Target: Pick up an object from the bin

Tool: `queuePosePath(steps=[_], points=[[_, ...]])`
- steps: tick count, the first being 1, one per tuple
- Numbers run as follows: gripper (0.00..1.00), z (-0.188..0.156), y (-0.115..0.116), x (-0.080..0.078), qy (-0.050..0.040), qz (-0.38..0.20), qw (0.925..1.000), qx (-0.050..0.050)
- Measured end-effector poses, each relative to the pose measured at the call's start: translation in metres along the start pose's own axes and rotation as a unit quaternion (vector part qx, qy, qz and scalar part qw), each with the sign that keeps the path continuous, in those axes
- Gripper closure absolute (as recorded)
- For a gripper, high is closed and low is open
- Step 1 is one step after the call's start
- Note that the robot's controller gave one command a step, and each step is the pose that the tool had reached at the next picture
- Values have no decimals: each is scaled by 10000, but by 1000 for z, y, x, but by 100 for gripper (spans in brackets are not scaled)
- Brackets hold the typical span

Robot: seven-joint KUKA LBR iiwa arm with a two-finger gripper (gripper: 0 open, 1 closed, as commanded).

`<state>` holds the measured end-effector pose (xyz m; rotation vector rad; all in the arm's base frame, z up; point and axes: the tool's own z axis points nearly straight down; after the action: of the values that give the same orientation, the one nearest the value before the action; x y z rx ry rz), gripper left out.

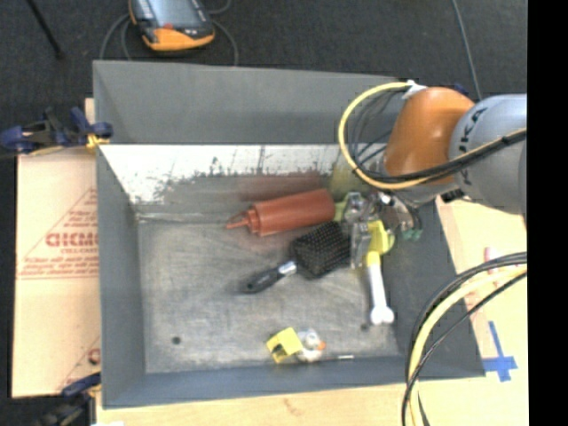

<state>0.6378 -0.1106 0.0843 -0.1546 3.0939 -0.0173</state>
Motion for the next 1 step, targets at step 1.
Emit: queuePosePath(steps=[1], points=[[100, 0, 0, 0, 0, -3, 10000, 1]])
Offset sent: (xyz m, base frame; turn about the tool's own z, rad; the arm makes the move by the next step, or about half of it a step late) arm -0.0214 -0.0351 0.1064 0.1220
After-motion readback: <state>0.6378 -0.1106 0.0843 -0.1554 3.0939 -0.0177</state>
